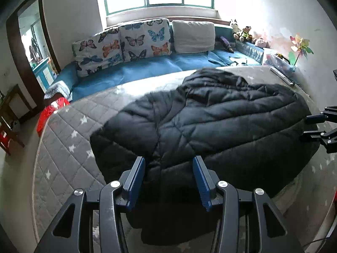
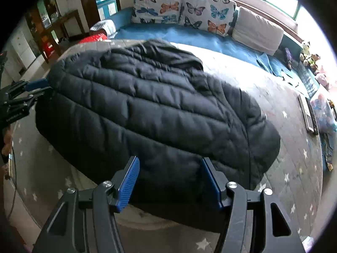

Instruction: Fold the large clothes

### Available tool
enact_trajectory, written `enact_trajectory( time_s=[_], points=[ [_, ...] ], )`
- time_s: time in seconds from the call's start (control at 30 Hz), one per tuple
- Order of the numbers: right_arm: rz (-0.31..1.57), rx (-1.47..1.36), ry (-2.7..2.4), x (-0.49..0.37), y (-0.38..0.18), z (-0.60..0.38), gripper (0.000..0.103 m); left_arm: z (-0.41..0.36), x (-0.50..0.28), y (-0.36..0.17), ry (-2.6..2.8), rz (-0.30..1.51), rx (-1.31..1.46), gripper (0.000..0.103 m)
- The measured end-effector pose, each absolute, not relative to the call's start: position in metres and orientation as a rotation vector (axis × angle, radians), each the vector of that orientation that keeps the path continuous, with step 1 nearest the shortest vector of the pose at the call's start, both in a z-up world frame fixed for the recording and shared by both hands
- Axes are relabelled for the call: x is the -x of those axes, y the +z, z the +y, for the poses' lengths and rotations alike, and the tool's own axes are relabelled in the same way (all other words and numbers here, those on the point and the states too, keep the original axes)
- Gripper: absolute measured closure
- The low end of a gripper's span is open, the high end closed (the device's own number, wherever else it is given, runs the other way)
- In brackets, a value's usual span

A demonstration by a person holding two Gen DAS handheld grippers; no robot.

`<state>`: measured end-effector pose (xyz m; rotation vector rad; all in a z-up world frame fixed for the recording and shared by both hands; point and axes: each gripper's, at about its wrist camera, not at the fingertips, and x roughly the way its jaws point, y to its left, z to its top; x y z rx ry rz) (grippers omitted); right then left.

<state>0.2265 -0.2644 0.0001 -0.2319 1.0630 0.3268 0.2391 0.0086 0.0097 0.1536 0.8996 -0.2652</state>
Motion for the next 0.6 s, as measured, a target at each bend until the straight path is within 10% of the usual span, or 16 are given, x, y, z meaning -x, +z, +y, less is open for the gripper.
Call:
enact_trajectory(
  time_s=[0.6],
  points=[
    [1.014, 0.185, 0.281, -0.234, 0.011, -0.283, 0.033, 0.02, -0.249, -0.019, -0.276, 0.967, -0.086, 0.05]
  ],
)
